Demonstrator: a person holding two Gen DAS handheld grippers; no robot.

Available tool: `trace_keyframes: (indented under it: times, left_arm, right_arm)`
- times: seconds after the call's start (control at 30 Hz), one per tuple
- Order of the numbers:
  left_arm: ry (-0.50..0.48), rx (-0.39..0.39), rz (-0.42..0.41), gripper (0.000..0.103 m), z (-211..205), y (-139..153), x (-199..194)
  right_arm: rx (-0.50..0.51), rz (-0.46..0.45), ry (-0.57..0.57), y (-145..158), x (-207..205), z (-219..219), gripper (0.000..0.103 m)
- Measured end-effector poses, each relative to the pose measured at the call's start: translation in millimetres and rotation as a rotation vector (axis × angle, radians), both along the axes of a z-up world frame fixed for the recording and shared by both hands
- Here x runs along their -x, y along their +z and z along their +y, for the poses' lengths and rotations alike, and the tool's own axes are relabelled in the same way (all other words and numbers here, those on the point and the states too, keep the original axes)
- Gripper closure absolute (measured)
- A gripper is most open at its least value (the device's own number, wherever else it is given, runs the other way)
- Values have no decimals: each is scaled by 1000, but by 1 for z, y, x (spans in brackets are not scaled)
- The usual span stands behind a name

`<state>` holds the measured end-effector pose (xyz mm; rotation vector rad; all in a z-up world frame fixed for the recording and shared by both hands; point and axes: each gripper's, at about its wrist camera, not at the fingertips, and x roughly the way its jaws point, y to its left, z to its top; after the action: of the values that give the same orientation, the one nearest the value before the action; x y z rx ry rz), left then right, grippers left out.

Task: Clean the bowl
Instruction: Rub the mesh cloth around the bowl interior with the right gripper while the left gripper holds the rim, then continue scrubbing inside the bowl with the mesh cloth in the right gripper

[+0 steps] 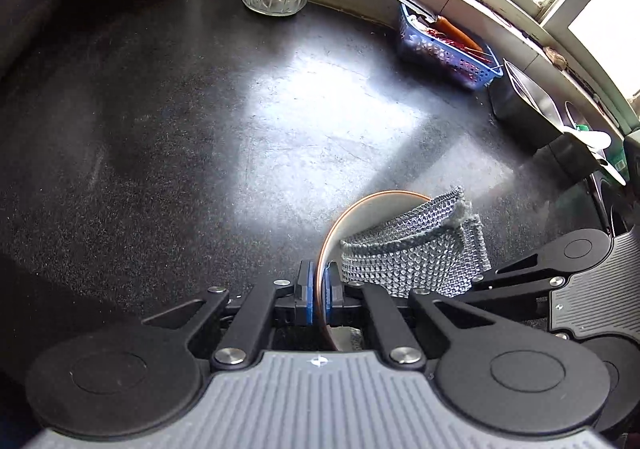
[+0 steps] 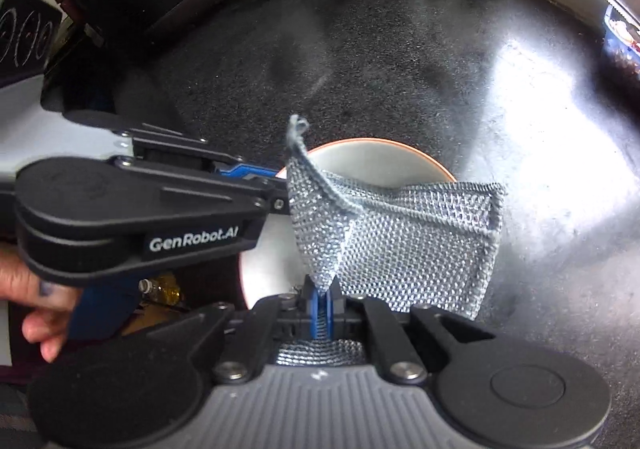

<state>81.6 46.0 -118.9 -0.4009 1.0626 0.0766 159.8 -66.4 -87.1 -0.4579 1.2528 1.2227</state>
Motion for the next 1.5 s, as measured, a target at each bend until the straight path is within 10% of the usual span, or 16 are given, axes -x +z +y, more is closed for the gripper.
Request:
trace_keyframes:
  times: [0.7, 0.9, 1.03, 1.5]
  left_arm:
    - [-488, -35, 120, 79, 1, 2, -69]
    - [-571, 1, 132, 80, 3, -2, -82]
    - [-594, 24, 106, 98, 0, -1, -76]
    - [-143, 51, 21, 99, 15, 0, -34]
  right_arm:
    - [100, -175, 298, -4, 7, 4, 99]
    - [116, -168, 407, -6, 0, 7, 99]
    - [121, -165, 432, -5, -2, 7, 99]
    - [137, -213, 199, 12, -11, -4, 99]
